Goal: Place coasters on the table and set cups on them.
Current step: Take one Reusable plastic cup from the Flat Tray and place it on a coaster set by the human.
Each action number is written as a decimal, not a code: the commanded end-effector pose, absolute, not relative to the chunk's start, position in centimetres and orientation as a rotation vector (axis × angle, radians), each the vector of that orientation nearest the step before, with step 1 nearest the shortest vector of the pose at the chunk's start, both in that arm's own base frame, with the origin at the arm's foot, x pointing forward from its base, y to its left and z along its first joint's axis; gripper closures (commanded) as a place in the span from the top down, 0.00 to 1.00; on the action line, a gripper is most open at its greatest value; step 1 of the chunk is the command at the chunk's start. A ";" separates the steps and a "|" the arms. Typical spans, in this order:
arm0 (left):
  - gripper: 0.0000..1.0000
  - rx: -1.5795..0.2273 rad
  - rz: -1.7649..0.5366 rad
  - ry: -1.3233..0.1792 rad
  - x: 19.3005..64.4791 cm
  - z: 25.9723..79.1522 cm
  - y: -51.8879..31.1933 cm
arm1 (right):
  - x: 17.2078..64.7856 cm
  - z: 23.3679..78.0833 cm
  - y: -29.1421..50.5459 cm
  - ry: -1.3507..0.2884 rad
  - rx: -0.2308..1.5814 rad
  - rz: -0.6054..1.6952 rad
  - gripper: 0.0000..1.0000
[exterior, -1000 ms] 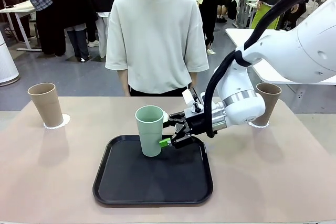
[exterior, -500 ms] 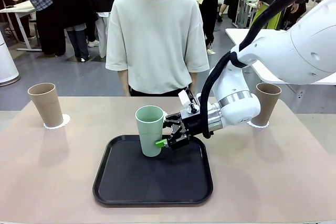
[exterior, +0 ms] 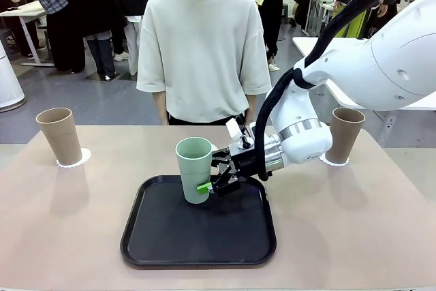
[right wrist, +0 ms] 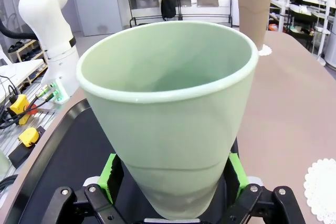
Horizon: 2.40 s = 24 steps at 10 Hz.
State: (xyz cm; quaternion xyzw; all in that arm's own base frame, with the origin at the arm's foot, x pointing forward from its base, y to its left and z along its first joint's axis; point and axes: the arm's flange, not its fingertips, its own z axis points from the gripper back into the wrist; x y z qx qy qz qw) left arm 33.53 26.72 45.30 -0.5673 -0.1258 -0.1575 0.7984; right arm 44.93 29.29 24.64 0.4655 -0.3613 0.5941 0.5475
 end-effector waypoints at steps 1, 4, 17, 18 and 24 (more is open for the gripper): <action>1.00 -1.207 -0.317 -0.267 33.5 45.6 26.8 | 45.4 24.4 30.6 -0.833 1.117 1.403 1.00; 1.00 -1.207 -0.317 -0.267 33.5 45.6 26.8 | 45.3 24.3 30.8 -0.811 1.145 1.421 0.14; 1.00 -1.207 -0.317 -0.267 33.5 45.6 26.8 | 43.6 42.7 31.5 -0.703 1.181 1.296 0.25; 1.00 -1.207 -0.317 -0.267 33.5 45.6 26.8 | 43.5 43.0 31.8 -0.716 1.159 1.295 0.25; 1.00 -1.207 -0.317 -0.267 33.5 45.6 26.8 | 45.8 42.3 30.3 -0.766 1.147 1.343 0.82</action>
